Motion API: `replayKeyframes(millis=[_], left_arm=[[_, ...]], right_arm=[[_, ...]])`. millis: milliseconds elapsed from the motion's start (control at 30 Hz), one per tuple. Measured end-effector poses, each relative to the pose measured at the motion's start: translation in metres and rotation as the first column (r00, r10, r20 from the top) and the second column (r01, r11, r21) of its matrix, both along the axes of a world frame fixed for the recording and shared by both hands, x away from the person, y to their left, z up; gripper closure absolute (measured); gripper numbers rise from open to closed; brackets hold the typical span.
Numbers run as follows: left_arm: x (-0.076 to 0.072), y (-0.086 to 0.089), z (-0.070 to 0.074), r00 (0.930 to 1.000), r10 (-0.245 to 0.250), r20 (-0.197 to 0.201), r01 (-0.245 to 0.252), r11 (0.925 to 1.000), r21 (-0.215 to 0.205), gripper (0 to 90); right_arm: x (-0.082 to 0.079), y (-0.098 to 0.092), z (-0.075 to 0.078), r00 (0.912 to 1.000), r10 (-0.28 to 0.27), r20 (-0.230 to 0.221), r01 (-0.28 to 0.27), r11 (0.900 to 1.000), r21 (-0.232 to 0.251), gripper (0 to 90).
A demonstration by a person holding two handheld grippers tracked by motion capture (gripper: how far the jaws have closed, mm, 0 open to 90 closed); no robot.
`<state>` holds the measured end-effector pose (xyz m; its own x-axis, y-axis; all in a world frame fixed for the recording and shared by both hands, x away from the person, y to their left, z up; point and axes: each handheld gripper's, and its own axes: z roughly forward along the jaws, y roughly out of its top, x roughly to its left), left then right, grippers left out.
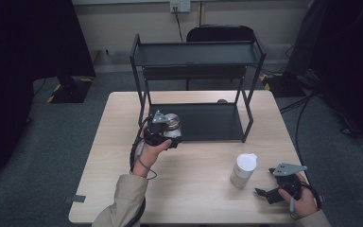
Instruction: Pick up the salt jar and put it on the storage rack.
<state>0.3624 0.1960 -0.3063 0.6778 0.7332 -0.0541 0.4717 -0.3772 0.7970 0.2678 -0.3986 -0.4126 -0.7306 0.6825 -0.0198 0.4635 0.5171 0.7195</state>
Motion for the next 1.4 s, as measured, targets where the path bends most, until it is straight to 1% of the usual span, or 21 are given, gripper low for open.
replayKeyframes(millis=[133,167,267,333,433,467,500,533,567,600,633,700,733,800,833,933,967,1067,1200,1300,1400], left_arm=[[0.002,-0.002,0.007,1.0,-0.001,0.005,0.001,1.0,0.0,30.7],[0.003,-0.002,0.011,1.0,-0.005,0.006,0.005,1.0,0.001,30.7],[0.006,-0.005,0.016,1.0,-0.008,0.005,0.008,1.0,0.002,30.7],[0.007,-0.004,0.018,0.9999,-0.012,0.002,0.012,0.9999,-0.006,30.7],[0.011,-0.002,0.022,0.9999,-0.014,-0.004,0.014,0.9987,-0.049,30.7],[0.011,-0.003,0.024,1.0,-0.008,-0.002,0.008,0.9988,-0.049,30.7],[0.011,-0.003,0.024,1.0,-0.008,-0.002,0.008,0.9988,-0.049,30.7],[0.011,-0.006,0.03,1.0,-0.003,0.008,0.003,0.9996,-0.029,30.7],[0.011,-0.006,0.03,1.0,-0.003,0.008,0.003,0.9996,-0.029,30.7],[0.013,-0.006,0.035,0.9999,-0.007,0.009,0.008,0.9994,-0.034,30.7],[0.014,-0.007,0.038,0.9999,-0.01,0.012,0.01,0.9996,-0.028,30.7],[0.015,-0.009,0.043,0.9999,-0.011,0.012,0.012,0.9996,-0.024,30.7],[0.015,-0.009,0.043,0.9999,-0.011,0.012,0.012,0.9996,-0.024,30.7],[0.018,-0.011,0.05,0.9998,-0.017,0.012,0.017,0.9996,-0.021,30.7],[0.019,-0.012,0.051,0.9998,-0.015,0.013,0.015,0.9995,-0.028,30.7],[0.021,-0.013,0.056,0.9998,-0.018,0.012,0.019,0.9994,-0.029,30.7],[0.023,-0.014,0.06,0.9997,-0.022,0.01,0.022,0.9995,-0.025,30.7],[0.024,-0.017,0.067,0.9996,-0.025,0.015,0.025,0.9996,-0.012,30.7],[0.027,-0.019,0.075,0.9995,-0.027,0.016,0.027,0.9996,-0.009,30.7],[0.03,-0.02,0.078,0.9996,-0.024,0.014,0.024,0.9995,-0.018,30.7],[0.032,-0.023,0.083,0.9996,-0.022,0.017,0.022,0.9997,-0.01,30.7]], right_arm=[[0.0,0.0,0.0,1.0,0.0,0.0,0.0,1.0,0.0,0.0],[0.0,0.0,0.0,1.0,0.0,0.0,0.0,1.0,0.0,0.0],[0.0,0.0,0.0,1.0,0.0,0.0,0.0,1.0,0.0,0.0],[0.0,0.0,0.0,1.0,0.0,0.0,0.0,1.0,0.0,0.0],[0.0,0.0,0.0,1.0,0.0,0.0,0.0,1.0,0.0,0.0],[0.0,0.0,0.0,1.0,0.0,0.0,0.0,1.0,0.0,0.0],[0.0,0.0,0.0,1.0,0.0,0.0,0.0,1.0,0.0,0.0],[0.0,0.0,0.0,1.0,0.0,0.0,0.0,1.0,0.0,0.0],[0.0,0.0,0.0,1.0,0.0,0.0,0.0,1.0,0.0,0.0],[0.0,0.0,0.0,1.0,0.0,0.0,0.0,1.0,0.0,0.0],[0.0,0.0,0.0,1.0,0.0,0.0,0.0,1.0,0.0,0.0],[0.0,0.0,0.0,1.0,0.0,0.0,0.0,1.0,0.0,0.0],[0.0,0.0,0.0,1.0,0.0,0.0,0.0,1.0,0.0,0.0],[0.0,0.0,0.0,1.0,0.0,0.0,0.0,1.0,0.0,0.0],[0.0,0.0,0.0,1.0,0.0,0.0,0.0,1.0,0.0,0.0],[0.0,0.0,0.0,1.0,0.0,0.0,0.0,1.0,0.0,0.0],[0.0,0.0,0.0,1.0,0.0,0.0,0.0,1.0,0.0,0.0],[0.0,0.0,0.0,1.0,0.0,0.0,0.0,1.0,0.0,0.0],[0.0,0.0,0.0,1.0,0.0,0.0,0.0,1.0,0.0,0.0],[0.0,0.0,0.0,1.0,0.0,0.0,0.0,1.0,0.0,0.0],[0.0,0.0,0.0,1.0,-0.001,0.0,0.001,1.0,0.0,0.0]])
